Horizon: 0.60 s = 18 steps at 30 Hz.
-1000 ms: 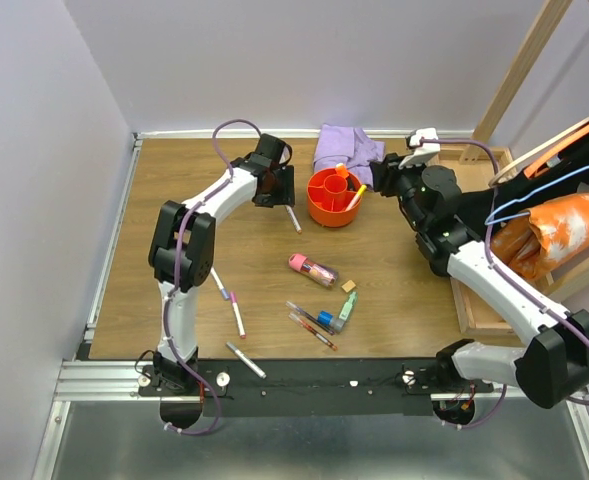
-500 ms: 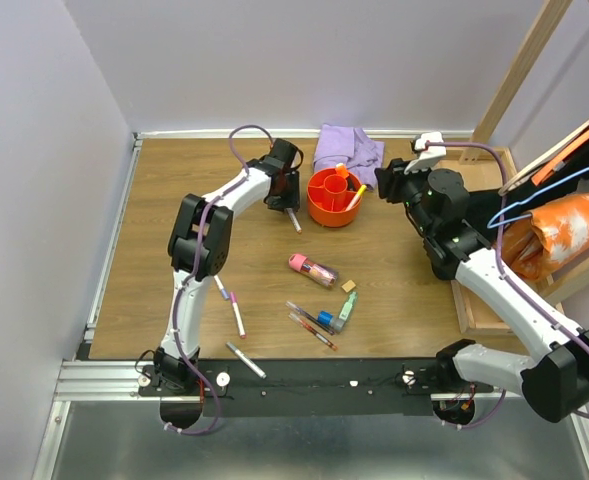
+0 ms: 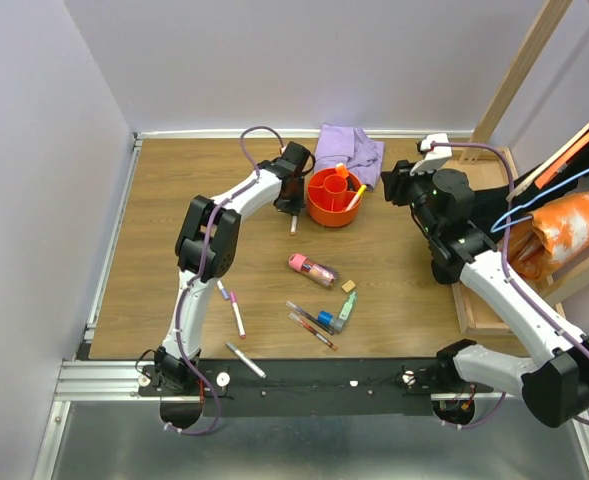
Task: Sort the stationery into containers
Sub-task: Pick up the pen from the center of the board.
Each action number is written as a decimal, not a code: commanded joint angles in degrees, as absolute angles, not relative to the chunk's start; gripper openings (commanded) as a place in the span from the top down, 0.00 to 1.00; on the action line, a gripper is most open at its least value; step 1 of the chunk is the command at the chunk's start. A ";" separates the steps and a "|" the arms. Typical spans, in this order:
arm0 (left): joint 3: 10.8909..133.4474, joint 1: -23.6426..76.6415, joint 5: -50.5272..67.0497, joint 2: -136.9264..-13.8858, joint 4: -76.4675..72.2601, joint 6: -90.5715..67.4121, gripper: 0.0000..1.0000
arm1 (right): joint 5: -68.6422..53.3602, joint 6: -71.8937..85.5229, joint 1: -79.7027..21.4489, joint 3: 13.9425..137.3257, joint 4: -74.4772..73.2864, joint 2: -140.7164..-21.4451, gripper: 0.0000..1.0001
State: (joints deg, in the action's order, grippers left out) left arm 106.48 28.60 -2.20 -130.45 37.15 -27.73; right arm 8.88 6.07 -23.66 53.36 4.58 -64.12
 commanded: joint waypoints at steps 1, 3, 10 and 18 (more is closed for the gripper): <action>104.33 26.64 -2.99 -126.85 40.69 -24.88 1.00 | 7.73 6.59 -23.03 54.93 4.30 -65.56 0.53; 102.57 25.84 -0.20 -123.85 40.52 -23.39 1.00 | 7.47 6.16 -22.94 55.98 5.00 -66.00 0.55; 94.24 23.29 9.29 -107.79 27.98 -10.12 1.00 | 9.40 3.43 -22.24 53.79 7.29 -66.80 0.57; 78.92 24.60 27.67 -99.84 -7.16 -2.55 1.00 | 10.72 1.76 -21.80 53.44 9.14 -69.52 0.57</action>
State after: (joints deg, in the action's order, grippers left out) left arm 81.82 22.76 14.26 -99.22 15.38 -8.49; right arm 8.40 3.51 -22.37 54.04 6.20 -67.72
